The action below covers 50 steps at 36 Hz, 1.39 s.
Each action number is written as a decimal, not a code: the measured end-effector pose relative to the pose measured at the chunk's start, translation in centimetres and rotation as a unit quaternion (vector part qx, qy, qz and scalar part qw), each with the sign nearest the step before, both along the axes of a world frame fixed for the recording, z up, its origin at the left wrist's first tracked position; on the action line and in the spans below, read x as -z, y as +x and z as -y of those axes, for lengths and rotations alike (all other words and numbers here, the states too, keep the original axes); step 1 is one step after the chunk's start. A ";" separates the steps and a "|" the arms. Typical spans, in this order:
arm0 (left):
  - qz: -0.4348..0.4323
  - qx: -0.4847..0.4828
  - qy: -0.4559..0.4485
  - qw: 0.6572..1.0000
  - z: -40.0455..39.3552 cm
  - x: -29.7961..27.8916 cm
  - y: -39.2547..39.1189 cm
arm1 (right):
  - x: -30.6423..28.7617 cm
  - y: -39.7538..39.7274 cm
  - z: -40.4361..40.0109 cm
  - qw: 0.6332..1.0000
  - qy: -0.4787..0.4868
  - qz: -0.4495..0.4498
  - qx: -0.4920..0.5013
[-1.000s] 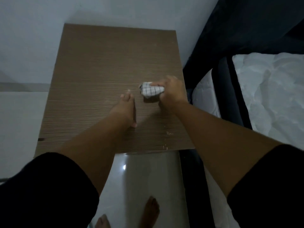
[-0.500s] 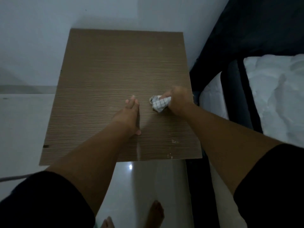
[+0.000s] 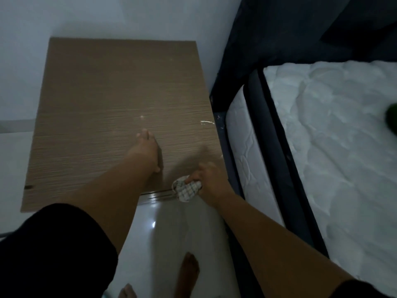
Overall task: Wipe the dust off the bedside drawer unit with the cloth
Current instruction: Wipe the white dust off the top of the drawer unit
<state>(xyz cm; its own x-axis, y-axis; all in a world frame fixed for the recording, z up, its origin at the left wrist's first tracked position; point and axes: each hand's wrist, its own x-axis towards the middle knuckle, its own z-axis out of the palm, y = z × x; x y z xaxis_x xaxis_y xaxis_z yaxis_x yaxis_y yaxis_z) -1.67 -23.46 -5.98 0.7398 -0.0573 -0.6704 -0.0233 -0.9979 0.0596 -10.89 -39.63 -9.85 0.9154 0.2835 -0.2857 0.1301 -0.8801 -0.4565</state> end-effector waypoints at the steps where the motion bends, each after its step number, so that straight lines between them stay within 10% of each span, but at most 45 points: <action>1: 0.000 0.007 0.001 1.000 0.1 -0.5 -0.7 | -0.3 -0.3 0.1 1.000 0.021 -0.002 -0.010; 22: 0.018 -0.014 -0.110 0.994 4.2 1.9 3.0 | -1.4 14.5 2.8 0.985 0.021 0.132 0.112; 31: 0.008 -0.012 -0.088 0.996 4.8 1.8 3.4 | 0.5 21.0 4.7 0.991 -0.019 0.019 0.131; 50: 0.033 -0.005 -0.068 0.997 4.7 1.6 1.6 | 1.4 6.5 5.4 0.990 0.066 0.025 0.126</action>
<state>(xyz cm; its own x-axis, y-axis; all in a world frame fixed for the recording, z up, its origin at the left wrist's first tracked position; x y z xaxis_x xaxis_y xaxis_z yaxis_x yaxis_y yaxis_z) -0.12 -28.12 -7.56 0.7831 -0.1372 -0.6065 -0.0224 -0.9810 0.1929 -4.41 -44.99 -11.25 0.9738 0.0769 -0.2142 -0.0602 -0.8204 -0.5686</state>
